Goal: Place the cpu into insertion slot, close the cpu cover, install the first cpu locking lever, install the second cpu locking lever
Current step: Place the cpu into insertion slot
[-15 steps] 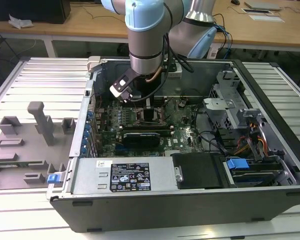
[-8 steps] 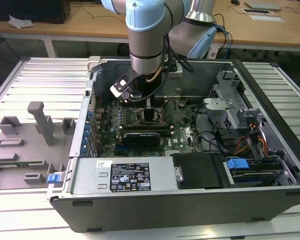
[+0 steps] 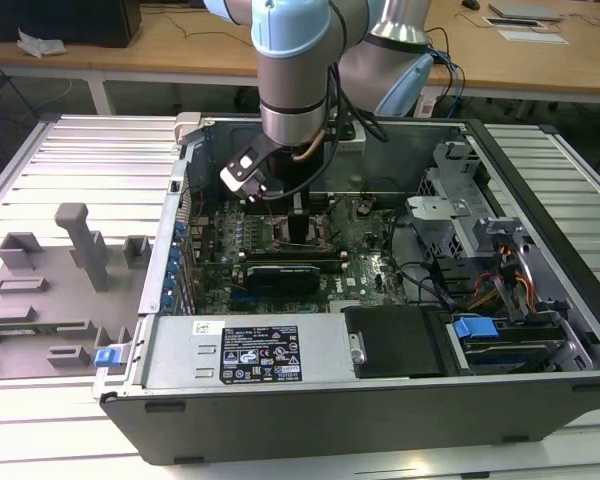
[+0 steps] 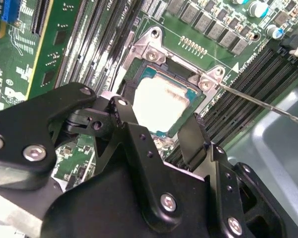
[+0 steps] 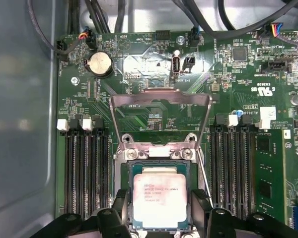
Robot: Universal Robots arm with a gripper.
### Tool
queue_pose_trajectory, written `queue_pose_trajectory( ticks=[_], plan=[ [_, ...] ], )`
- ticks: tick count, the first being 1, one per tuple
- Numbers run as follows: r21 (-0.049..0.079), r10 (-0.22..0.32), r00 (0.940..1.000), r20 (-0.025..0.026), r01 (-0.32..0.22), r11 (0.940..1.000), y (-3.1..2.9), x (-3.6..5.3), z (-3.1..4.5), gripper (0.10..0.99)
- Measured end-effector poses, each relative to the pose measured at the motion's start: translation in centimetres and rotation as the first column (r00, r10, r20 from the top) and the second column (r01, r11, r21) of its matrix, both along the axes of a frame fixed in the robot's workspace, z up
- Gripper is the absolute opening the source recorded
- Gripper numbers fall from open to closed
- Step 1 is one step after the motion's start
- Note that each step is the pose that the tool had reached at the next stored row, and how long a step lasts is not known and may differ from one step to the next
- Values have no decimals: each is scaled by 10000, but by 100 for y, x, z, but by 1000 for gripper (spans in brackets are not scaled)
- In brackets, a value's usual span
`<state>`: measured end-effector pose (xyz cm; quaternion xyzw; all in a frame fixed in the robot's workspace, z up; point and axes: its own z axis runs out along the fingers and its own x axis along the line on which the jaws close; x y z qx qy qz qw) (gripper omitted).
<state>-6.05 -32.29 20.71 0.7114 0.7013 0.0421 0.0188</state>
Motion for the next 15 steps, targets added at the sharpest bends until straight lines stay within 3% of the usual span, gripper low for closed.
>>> queue_pose_trajectory(
  ticks=[6,9,10,11,13,14,15],
  plan=[
    [0,0,10000,0,0,10000,0,0,5,604],
    [0,0,10000,-1,0,10000,0,0,7,412],
    [-1,0,10000,0,0,10000,0,0,7,412],
    [0,0,10000,0,0,10000,0,0,8,290],
    [-1,0,10000,0,0,10000,0,0,10,169],
    [0,-1,10000,0,1,10000,0,0,11,169],
    [-1,0,10000,0,0,10000,0,0,11,110]
  ],
)
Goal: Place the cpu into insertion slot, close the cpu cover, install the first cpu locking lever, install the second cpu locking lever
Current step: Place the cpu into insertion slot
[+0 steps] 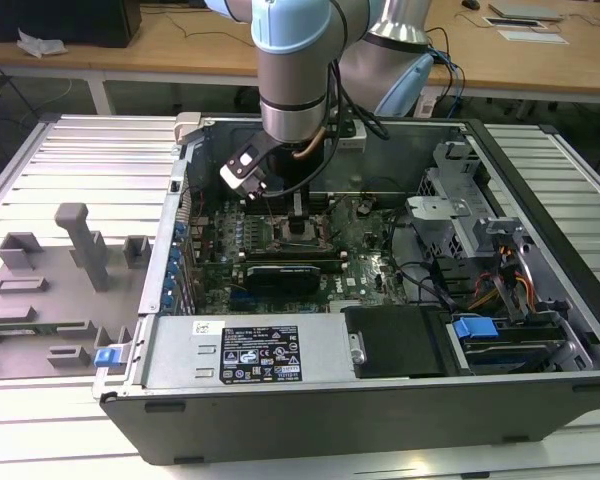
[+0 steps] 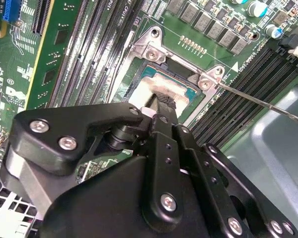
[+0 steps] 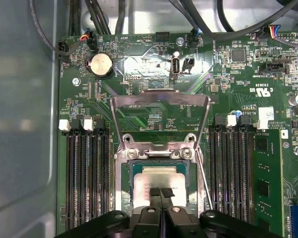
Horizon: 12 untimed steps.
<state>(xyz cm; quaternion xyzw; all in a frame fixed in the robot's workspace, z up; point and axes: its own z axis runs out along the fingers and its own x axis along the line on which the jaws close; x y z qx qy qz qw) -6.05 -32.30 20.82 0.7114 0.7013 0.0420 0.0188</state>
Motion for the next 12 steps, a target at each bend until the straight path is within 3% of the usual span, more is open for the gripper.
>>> queue_pose_trajectory(
  ticks=[12],
  plan=[
    [-1,0,10000,-1,0,10000,0,27,-34,106]
  ],
)
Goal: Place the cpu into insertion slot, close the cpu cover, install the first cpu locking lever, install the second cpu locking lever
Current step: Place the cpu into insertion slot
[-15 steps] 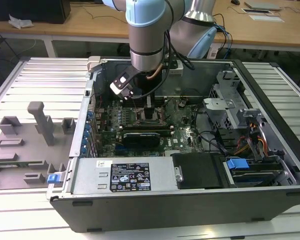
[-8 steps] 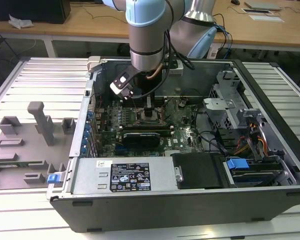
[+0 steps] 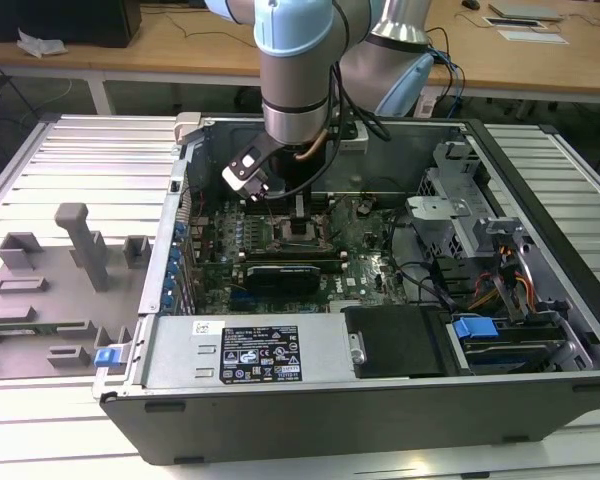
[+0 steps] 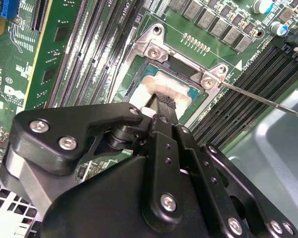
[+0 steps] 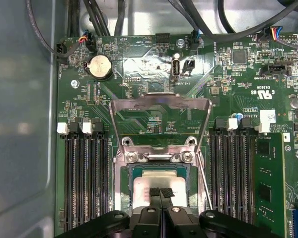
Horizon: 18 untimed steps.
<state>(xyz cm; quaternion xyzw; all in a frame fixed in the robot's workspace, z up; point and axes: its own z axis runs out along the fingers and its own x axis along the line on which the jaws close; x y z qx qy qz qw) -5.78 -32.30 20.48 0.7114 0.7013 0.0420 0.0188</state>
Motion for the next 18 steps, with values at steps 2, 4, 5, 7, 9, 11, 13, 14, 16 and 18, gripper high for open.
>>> queue_pose_trajectory(
  ticks=[2,4,5,7,9,11,13,14,16,18],
  plan=[
    [0,1,10000,-1,-1,10000,0,0,0,106],
    [3,0,10000,2,0,10000,1,1,3,106],
    [9,0,10000,6,0,10000,2,1,13,106],
    [2,0,10000,1,0,10000,0,0,76,106],
    [1,0,10000,1,0,10000,0,0,131,106],
    [-3,0,10000,0,0,10000,0,0,243,106],
    [-11,1,10000,0,-1,10000,0,1,304,106],
    [-20,1,10000,0,-1,10000,0,1,351,106],
    [-35,1,10000,1,-1,10000,0,0,411,106],
    [-51,1,10000,0,-1,10000,1,1,474,106]
  ],
)
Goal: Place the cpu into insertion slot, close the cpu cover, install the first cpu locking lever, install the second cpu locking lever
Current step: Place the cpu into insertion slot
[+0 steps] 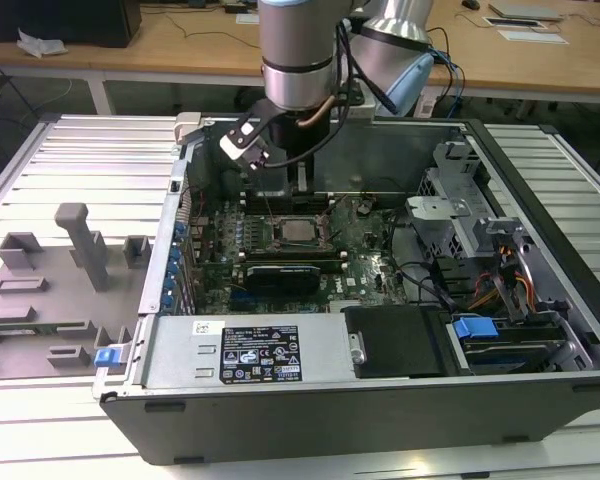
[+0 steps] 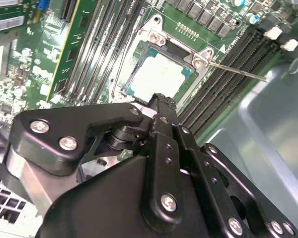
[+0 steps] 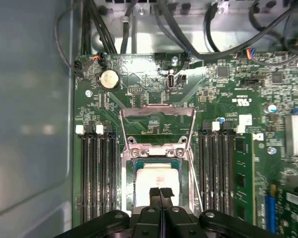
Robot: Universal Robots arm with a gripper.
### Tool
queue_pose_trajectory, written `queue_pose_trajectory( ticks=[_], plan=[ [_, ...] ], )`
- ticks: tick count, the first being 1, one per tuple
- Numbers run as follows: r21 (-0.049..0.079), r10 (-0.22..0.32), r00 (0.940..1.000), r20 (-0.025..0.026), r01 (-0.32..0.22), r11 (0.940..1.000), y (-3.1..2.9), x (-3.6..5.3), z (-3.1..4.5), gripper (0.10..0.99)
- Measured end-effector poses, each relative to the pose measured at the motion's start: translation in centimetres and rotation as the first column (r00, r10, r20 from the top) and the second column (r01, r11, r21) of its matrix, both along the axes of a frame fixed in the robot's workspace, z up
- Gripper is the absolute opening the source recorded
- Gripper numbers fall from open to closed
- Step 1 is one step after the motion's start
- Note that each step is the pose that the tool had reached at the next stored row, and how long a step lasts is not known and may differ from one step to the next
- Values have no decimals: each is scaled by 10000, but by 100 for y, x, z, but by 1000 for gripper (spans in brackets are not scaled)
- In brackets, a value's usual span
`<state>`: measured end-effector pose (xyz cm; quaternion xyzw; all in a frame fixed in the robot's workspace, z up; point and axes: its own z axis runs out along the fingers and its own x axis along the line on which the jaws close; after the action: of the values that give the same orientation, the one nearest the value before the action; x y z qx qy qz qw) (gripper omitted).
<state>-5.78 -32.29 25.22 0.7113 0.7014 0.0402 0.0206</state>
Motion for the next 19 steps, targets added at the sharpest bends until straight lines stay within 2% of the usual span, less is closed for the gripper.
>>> queue_pose_trajectory(
  ticks=[2,4,8,9,10,11,14,19],
  plan=[
    [-22,0,10000,1,0,10000,0,0,75,106],
    [-77,-1,10000,0,1,10000,0,0,194,106],
    [-82,0,10000,0,0,10000,0,0,204,106],
    [-82,-1,10000,-26,0,10000,0,1,204,106],
    [-83,-1,9999,-138,0,10000,0,8,204,106],
    [-83,-1,9995,-303,-2,10000,0,21,203,106],
    [-83,0,9995,-319,-2,10000,0,27,203,106],
    [-82,-1,9995,-319,-2,10000,0,60,203,106]
  ],
)
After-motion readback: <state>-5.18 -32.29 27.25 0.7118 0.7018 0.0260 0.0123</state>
